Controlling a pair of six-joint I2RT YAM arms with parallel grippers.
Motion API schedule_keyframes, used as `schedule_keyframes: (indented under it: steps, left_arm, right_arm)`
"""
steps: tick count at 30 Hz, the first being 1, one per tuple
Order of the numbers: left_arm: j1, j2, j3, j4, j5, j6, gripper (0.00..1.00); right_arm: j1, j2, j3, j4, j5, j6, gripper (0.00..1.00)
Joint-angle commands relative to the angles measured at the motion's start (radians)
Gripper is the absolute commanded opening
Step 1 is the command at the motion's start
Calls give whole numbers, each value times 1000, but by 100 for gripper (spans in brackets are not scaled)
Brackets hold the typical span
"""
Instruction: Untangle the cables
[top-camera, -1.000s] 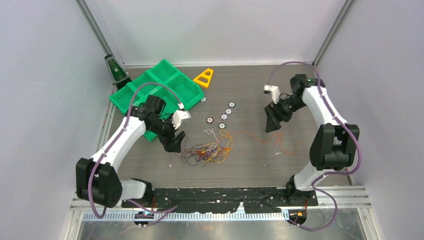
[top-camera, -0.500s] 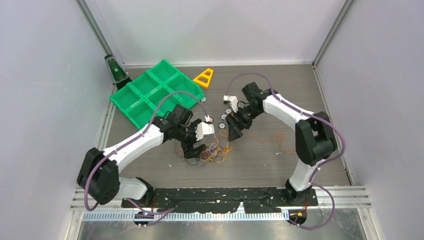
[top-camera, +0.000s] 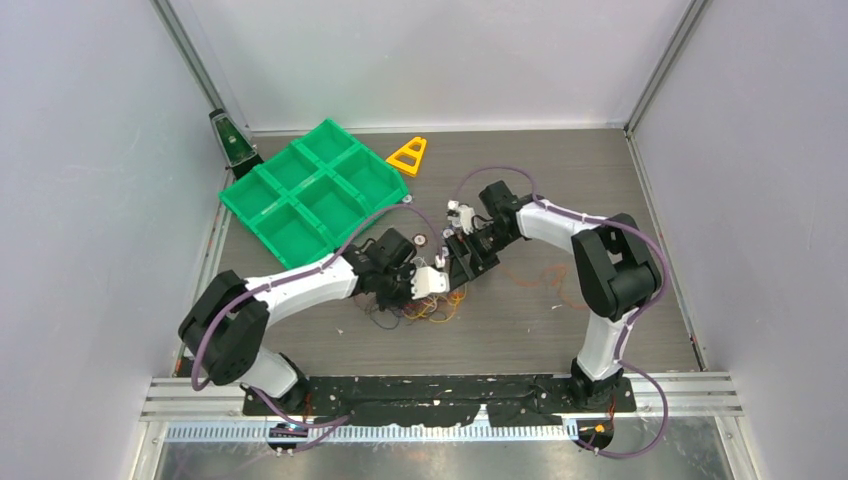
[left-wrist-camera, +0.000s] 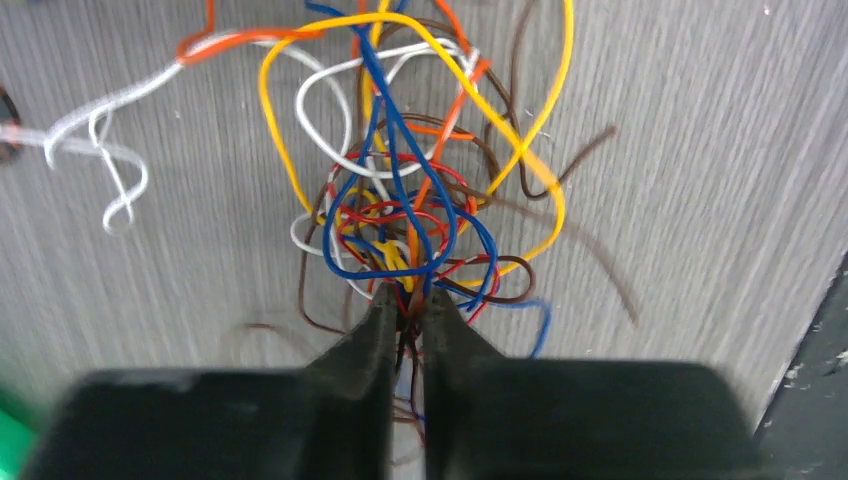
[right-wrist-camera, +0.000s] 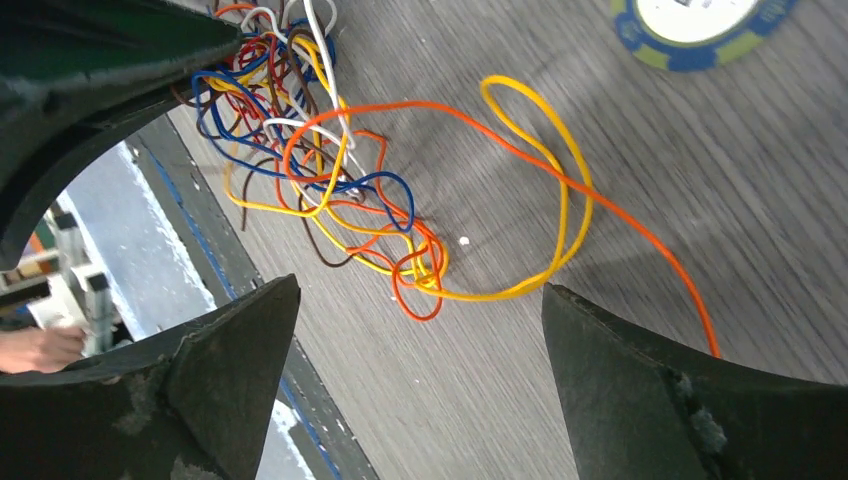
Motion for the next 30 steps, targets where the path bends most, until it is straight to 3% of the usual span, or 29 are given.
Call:
schedule_keyframes:
  steps: [1,5,10,16,20,21,22,23,24,25,26,28,30]
  left_arm:
    - [4,-44,43,23,-21,-56,0]
    - [78,-178,67,106,214,-334,0]
    - [123,-232,55,285,332,-636,0]
    - [128,-222,37,371,373,-770,0]
    - [130,-202,42,396,375,-813,0]
    - [130,-198,46,396,377,-818,0]
    - [129,-198,48,398,384,-819,0]
    - [130,-201,47,404,392,-822,0]
    - [130,-209,47,409,401,-827,0]
    - [130,-216,48,409,402,-830,0]
    - [129,-223,52,403,401,-828,0]
    - [138,-242,67,360,401,-799,0]
    - [163,-275,75,313,401,-772,0]
  right_arm:
    - [-89,-135,-52,53,-66,75,95]
    - [-123,-235,-117,77,-112,90,93]
    - [-105,-274,-189,257,-252,312,97]
    - [-96,-252,-247,670,-308,667,95]
    - [-93,-240,-294,1093,-313,936,97]
    - [-92,-236,-298,1126,-308,989,90]
    - [-90,-227,-298,1142,-305,999,75]
    - [-89,-223,-295,1130,-294,984,67]
    - [-89,-220,-290,1087,-287,968,46]
    - [-89,-222,-286,1060,-276,916,37]
    - [-89,-228,-274,978,-270,883,15]
    - [-93,-239,-231,774,-245,730,7]
    - [-109,-261,-181,524,-184,526,6]
